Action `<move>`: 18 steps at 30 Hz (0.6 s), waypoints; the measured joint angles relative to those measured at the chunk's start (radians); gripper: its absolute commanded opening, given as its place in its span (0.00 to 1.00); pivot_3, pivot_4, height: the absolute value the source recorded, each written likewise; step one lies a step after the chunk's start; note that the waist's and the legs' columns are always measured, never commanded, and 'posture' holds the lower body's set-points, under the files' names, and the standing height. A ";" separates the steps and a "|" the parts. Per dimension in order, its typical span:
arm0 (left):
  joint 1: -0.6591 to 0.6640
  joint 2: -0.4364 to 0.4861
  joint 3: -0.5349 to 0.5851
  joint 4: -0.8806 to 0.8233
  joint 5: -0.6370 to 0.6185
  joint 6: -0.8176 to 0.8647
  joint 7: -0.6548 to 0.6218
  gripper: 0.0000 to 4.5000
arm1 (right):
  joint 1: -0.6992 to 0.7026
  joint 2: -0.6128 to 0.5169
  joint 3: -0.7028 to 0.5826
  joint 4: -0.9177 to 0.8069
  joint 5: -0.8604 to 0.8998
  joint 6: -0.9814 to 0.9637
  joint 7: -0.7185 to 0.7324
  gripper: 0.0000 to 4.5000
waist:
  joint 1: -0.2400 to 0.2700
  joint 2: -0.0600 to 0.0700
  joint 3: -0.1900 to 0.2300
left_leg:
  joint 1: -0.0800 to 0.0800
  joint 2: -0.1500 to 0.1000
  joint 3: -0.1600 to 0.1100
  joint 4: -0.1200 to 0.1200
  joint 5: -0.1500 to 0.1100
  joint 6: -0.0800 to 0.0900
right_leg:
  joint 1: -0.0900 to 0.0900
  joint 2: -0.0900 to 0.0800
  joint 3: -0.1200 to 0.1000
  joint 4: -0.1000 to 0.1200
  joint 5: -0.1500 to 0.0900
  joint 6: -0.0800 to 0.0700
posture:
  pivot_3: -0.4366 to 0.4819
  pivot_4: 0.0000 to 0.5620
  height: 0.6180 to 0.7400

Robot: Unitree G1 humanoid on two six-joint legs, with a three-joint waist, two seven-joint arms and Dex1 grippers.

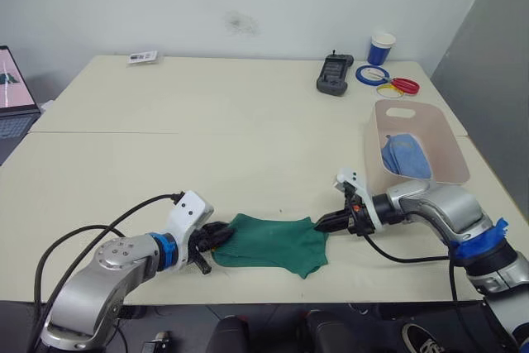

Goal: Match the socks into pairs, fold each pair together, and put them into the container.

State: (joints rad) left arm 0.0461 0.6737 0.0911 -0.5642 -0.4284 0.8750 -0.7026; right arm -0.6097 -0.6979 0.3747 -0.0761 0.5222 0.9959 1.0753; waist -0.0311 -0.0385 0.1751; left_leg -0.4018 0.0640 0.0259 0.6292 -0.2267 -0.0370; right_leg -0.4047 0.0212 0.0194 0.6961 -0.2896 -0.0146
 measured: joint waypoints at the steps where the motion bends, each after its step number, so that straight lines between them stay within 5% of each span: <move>1: -0.001 0.003 0.015 0.002 -0.015 0.000 -0.009 0.51 | 0.000 0.000 0.000 0.000 -0.001 -0.001 0.004 0.00 | 0.000 0.000 0.000 | 0.000 0.000 0.000 0.000 0.000 0.000 | 0.000 0.000 0.000 0.000 0.000 0.000 | 0.48 0.27 1.00; 4: -0.038 0.064 0.074 0.062 -0.065 -0.007 -0.076 0.72 | 0.002 -0.001 0.000 -0.001 -0.018 -0.009 0.009 0.00 | 0.000 0.000 0.000 | 0.000 0.000 0.000 0.000 0.000 0.000 | 0.000 0.000 -0.001 0.000 0.000 0.000 | 0.48 0.27 1.00; 10: -0.254 0.147 0.088 0.410 -0.075 -0.206 -0.322 0.72 | 0.005 0.015 0.001 -0.005 -0.031 -0.011 0.009 0.00 | 0.001 0.000 0.000 | -0.001 -0.001 0.001 0.000 0.000 0.000 | 0.000 0.001 -0.002 -0.001 0.000 0.000 | 0.48 0.27 1.00; 18: -0.511 0.124 -0.188 0.728 0.047 -0.392 -0.607 0.72 | 0.008 0.027 0.001 -0.010 -0.038 -0.015 0.007 0.00 | 0.002 0.000 0.000 | -0.003 -0.001 0.002 0.000 0.000 0.000 | -0.001 0.001 -0.002 -0.002 0.000 0.000 | 0.48 0.27 1.00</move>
State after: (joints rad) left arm -0.4647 0.7978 -0.0973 0.1634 -0.3810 0.4828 -1.3096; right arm -0.6019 -0.6712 0.3760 -0.0863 0.4843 0.9811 1.0827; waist -0.0291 -0.0384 0.1751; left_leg -0.4044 0.0631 0.0278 0.6293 -0.2267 -0.0370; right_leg -0.4057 0.0225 0.0177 0.6944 -0.2897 -0.0147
